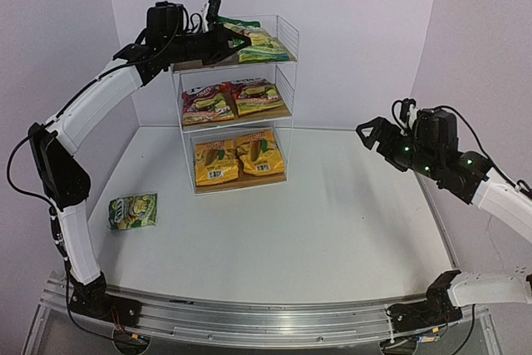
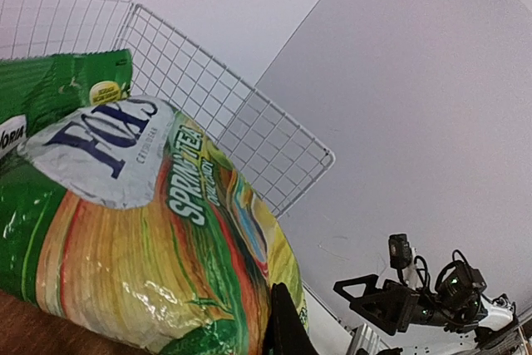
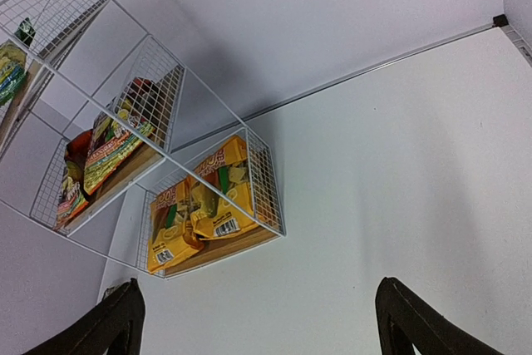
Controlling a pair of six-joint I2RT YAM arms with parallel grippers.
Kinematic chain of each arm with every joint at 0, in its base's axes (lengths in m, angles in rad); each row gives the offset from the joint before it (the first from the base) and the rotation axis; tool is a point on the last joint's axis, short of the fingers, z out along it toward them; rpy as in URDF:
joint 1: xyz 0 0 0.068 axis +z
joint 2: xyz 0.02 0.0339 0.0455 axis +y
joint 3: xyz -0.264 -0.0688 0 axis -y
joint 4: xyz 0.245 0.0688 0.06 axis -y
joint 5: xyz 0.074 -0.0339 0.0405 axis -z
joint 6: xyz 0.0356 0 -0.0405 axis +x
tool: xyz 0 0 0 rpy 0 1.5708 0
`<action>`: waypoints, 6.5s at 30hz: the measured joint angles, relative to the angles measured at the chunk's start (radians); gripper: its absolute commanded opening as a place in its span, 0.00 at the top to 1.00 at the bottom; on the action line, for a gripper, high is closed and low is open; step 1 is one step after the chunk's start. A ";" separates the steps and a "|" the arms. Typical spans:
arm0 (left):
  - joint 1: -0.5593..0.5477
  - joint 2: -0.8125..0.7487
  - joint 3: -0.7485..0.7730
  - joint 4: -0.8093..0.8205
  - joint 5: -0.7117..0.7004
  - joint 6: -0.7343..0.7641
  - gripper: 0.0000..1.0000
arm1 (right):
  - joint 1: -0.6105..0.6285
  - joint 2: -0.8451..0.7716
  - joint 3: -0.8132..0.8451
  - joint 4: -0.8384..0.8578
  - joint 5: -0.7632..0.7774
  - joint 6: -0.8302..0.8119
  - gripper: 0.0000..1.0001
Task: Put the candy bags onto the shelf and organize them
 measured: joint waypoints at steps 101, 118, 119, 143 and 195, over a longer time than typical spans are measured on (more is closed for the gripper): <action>-0.004 0.263 0.370 0.001 -0.024 -0.009 0.00 | 0.000 -0.078 -0.116 -0.015 0.098 0.119 0.08; -0.005 0.322 0.394 0.123 -0.042 -0.026 0.00 | 0.000 -0.126 -0.118 -0.079 0.130 0.127 0.08; -0.004 0.329 0.399 0.131 -0.039 -0.028 0.00 | 0.000 -0.131 -0.119 -0.083 0.133 0.127 0.08; 0.002 0.320 0.405 0.112 -0.060 -0.024 0.00 | 0.000 -0.126 -0.129 -0.122 0.153 0.135 0.08; 0.038 -1.090 -1.590 -0.405 -0.811 -0.912 0.07 | 0.000 0.020 -0.144 -0.129 0.134 0.012 0.07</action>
